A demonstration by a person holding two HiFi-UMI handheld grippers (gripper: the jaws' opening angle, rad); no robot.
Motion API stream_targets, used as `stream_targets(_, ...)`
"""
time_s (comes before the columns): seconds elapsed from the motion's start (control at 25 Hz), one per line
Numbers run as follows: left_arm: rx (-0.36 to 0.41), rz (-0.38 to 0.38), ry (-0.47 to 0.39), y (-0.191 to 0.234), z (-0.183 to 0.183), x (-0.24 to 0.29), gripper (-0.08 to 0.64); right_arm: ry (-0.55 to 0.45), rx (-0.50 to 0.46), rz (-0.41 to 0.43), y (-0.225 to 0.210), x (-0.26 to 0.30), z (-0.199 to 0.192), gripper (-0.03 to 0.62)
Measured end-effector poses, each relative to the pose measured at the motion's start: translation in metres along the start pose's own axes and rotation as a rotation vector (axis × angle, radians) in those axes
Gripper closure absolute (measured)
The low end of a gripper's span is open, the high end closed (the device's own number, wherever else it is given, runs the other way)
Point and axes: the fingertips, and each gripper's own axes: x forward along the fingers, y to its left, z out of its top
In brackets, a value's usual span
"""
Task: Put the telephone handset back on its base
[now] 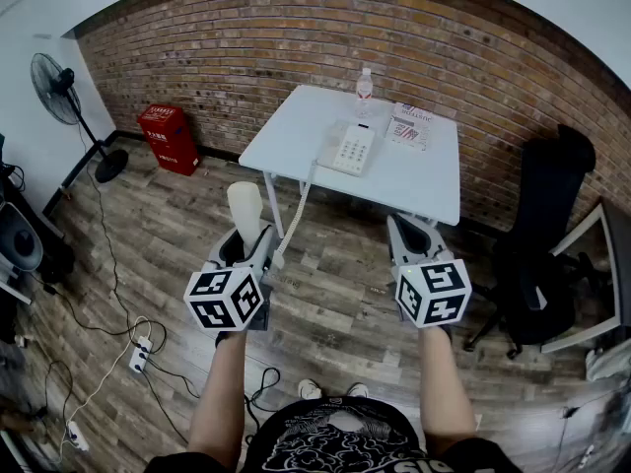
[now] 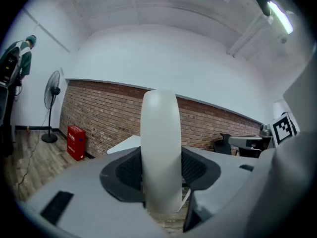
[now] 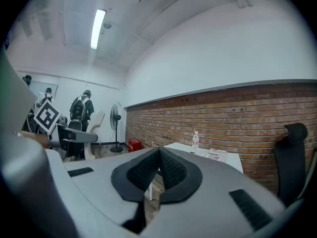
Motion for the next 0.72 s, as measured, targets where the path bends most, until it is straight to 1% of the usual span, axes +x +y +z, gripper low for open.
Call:
stream_targets(0.44,-0.002,-0.035,0.031,0.029,-0.002,0.016,0.344,0.02,0.01,-0.031,0.017,0.024,-0.001,0.591)
stream_targets(0.72,0.017,-0.052,0.054,0.041,0.0,0.036,0.344,0.02,0.03,-0.041,0.016,0.046,-0.001,0.591)
